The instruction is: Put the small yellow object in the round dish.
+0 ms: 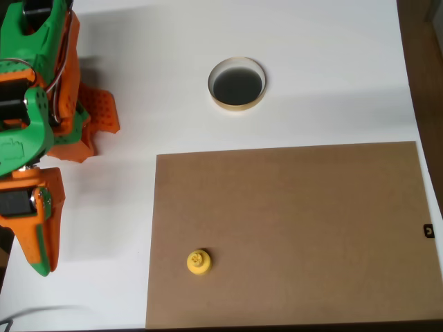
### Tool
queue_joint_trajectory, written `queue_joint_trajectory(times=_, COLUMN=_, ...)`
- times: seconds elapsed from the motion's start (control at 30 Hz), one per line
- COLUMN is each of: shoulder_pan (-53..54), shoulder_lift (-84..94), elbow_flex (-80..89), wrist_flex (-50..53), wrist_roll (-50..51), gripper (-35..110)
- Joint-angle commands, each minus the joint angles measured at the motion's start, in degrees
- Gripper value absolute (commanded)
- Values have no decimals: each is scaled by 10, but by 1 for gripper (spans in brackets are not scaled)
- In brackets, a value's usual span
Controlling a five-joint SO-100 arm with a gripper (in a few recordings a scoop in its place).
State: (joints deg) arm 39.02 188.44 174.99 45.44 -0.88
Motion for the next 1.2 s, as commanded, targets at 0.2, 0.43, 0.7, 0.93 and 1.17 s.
queue_joint_trajectory(times=0.2, shoulder_pan=2, shoulder_lift=22, elbow_flex=0, wrist_flex=-4, wrist_roll=-4, gripper=0)
queue_joint_trajectory(times=0.43, shoulder_pan=18, shoulder_lift=22, elbow_flex=-1, wrist_flex=-2, wrist_roll=-3, gripper=0)
queue_joint_trajectory(times=0.7, shoulder_pan=60, shoulder_lift=22, elbow_flex=-13, wrist_flex=7, wrist_roll=-52, gripper=7)
queue_joint_trajectory(times=0.93, shoulder_pan=51, shoulder_lift=22, elbow_flex=-64, wrist_flex=33, wrist_roll=-62, gripper=20)
queue_joint_trajectory(times=1.17, shoulder_pan=-25, shoulder_lift=0, elbow_flex=-133, wrist_flex=73, wrist_roll=-91, gripper=23)
